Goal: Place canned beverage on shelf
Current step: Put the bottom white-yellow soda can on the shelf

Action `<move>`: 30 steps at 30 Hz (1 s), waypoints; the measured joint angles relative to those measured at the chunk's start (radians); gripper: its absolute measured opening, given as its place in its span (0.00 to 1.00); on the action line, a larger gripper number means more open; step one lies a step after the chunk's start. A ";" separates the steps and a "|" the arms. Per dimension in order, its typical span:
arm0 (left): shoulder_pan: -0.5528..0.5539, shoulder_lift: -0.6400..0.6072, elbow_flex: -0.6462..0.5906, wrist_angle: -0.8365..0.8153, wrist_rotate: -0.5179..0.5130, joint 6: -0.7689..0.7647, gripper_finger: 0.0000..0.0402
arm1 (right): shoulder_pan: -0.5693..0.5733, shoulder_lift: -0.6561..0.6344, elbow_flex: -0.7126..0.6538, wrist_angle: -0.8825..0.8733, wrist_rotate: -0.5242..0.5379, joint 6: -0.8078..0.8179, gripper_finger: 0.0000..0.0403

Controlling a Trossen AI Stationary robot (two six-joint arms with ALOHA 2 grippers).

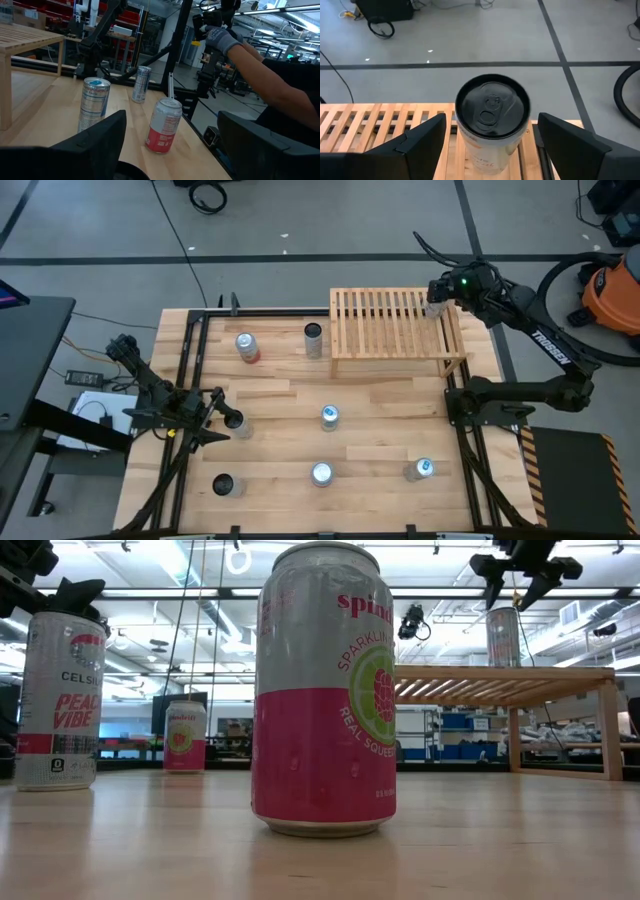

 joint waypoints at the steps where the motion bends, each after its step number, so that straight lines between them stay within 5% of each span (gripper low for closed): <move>1: 0.000 0.000 0.000 0.000 0.000 0.000 0.79 | -0.003 0.005 0.000 0.001 -0.003 0.000 0.81; 20: 0.000 0.000 0.000 0.000 0.000 0.001 0.79 | -0.059 0.032 0.000 0.014 -0.059 -0.036 0.80; 30: 0.000 0.000 0.000 0.000 0.000 0.001 0.79 | -0.063 0.031 0.000 0.021 -0.080 -0.033 0.65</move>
